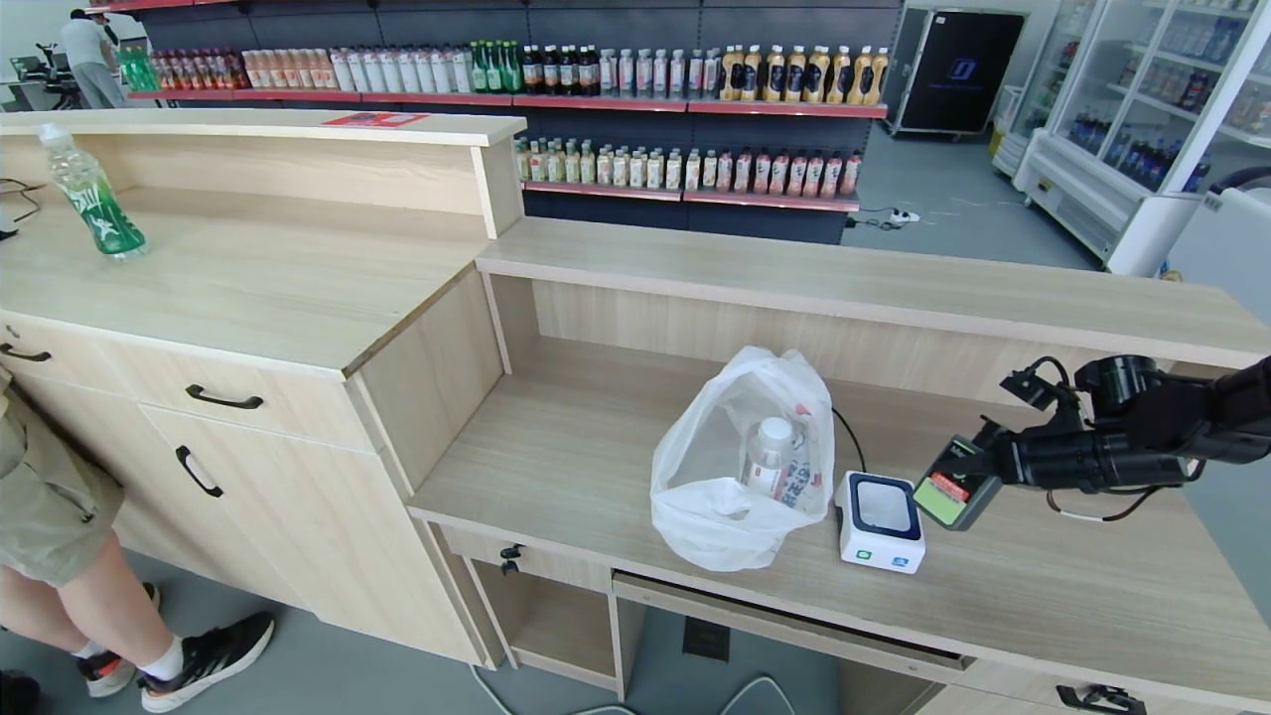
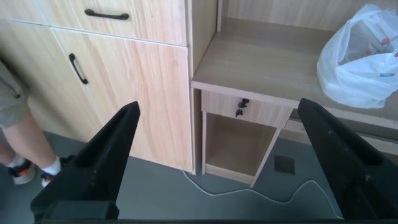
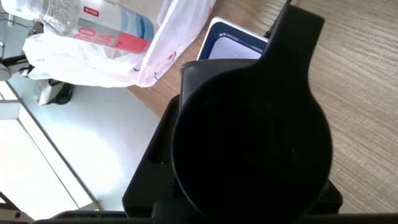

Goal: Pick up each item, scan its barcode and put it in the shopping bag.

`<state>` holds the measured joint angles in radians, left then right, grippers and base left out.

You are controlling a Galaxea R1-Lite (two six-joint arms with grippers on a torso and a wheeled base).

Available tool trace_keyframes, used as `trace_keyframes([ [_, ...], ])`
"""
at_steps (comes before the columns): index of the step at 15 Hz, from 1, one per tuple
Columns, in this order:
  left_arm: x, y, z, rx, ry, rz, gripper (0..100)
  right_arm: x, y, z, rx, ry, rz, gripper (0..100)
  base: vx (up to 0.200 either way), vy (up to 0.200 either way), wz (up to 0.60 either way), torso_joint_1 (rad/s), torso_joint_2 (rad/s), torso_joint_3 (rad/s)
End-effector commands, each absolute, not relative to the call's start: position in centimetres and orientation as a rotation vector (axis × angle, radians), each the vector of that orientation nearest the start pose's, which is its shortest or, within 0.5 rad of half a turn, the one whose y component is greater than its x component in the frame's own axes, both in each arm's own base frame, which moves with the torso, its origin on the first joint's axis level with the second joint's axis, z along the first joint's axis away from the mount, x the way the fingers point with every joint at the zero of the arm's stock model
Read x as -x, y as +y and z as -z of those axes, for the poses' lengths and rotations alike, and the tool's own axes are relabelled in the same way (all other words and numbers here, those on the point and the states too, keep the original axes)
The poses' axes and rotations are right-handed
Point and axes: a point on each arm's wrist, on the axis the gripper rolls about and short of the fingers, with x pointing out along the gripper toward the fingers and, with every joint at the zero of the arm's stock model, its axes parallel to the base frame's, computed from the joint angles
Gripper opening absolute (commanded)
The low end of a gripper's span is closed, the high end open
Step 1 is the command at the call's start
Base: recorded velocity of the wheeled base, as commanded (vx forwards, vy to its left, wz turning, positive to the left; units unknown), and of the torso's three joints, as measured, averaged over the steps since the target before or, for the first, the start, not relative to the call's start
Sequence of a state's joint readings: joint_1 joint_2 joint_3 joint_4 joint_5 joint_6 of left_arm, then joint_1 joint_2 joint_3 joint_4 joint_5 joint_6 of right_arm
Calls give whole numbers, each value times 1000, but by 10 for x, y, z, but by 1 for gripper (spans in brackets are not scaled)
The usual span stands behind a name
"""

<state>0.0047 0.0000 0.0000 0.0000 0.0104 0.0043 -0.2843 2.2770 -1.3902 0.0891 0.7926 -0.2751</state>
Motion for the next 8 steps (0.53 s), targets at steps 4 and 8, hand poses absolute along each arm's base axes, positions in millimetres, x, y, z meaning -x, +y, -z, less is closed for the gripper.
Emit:
trace_keyframes([
  [4, 23, 0, -75, -5, 0, -15, 100, -408, -102, -55, -247, 758, -576, 0, 0, 0, 0, 0, 0, 0],
  [8, 23, 0, -75, -5, 0, -15, 100, -414, -96, -51, -244, 750, -603, 0, 0, 0, 0, 0, 0, 0],
])
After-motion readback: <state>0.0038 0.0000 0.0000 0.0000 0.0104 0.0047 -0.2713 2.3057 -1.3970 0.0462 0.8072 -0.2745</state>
